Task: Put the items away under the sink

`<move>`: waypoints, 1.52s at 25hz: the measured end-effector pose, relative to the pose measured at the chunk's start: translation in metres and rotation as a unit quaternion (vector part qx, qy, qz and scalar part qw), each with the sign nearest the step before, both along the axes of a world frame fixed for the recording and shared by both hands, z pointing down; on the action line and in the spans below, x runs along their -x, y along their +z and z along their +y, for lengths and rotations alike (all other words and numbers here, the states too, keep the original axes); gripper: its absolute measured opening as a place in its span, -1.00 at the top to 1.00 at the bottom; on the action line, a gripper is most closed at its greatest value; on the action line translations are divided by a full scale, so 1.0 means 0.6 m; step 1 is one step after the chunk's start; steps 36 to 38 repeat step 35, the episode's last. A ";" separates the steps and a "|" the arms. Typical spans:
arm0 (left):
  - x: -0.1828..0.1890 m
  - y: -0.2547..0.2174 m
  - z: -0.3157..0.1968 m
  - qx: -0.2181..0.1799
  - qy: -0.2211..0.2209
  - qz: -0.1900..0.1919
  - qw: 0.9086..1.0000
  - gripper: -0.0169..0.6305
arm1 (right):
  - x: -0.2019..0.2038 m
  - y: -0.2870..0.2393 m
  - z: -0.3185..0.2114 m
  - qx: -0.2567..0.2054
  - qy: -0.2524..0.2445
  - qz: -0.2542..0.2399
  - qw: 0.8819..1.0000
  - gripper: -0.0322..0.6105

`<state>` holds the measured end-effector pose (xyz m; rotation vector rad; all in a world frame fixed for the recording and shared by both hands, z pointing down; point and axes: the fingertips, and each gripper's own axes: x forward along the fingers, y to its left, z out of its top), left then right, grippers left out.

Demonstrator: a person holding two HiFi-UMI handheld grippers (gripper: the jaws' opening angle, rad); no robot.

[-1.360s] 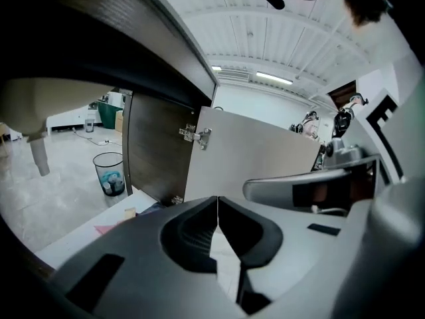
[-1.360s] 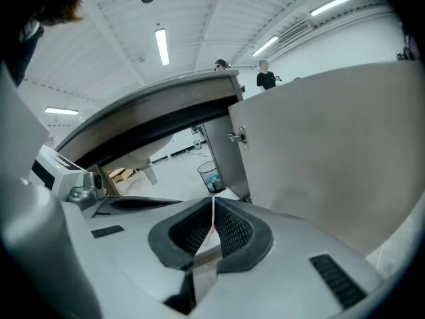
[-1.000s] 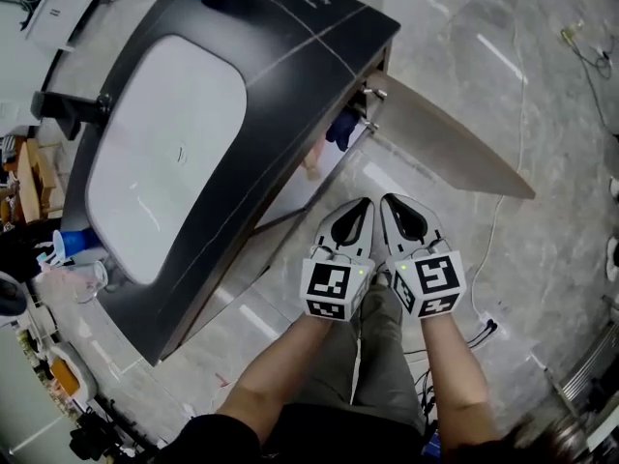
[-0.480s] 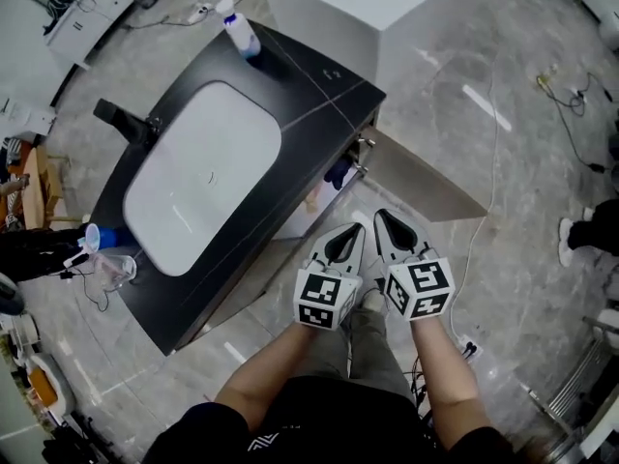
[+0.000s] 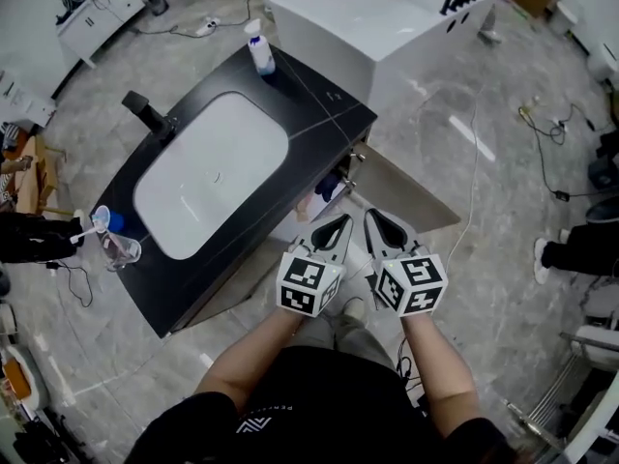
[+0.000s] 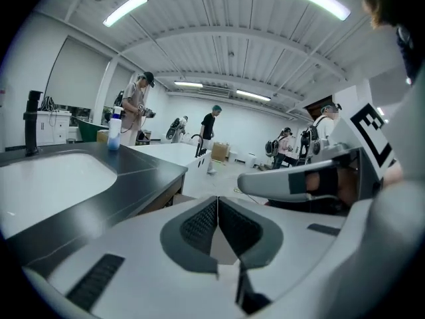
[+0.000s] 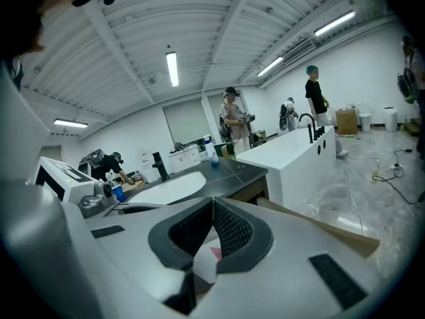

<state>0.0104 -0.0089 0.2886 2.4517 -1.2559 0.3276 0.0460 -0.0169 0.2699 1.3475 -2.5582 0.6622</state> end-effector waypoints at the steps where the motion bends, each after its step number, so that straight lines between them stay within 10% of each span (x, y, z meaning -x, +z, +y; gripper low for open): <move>1: 0.002 -0.011 0.001 -0.004 -0.001 0.001 1.000 0.91 | 0.002 -0.009 0.004 -0.002 -0.002 0.000 1.000 0.79; 38: 0.047 -0.046 0.047 0.005 -0.040 0.025 0.999 0.91 | 0.038 -0.039 0.069 -0.001 -0.036 -0.006 0.999 0.79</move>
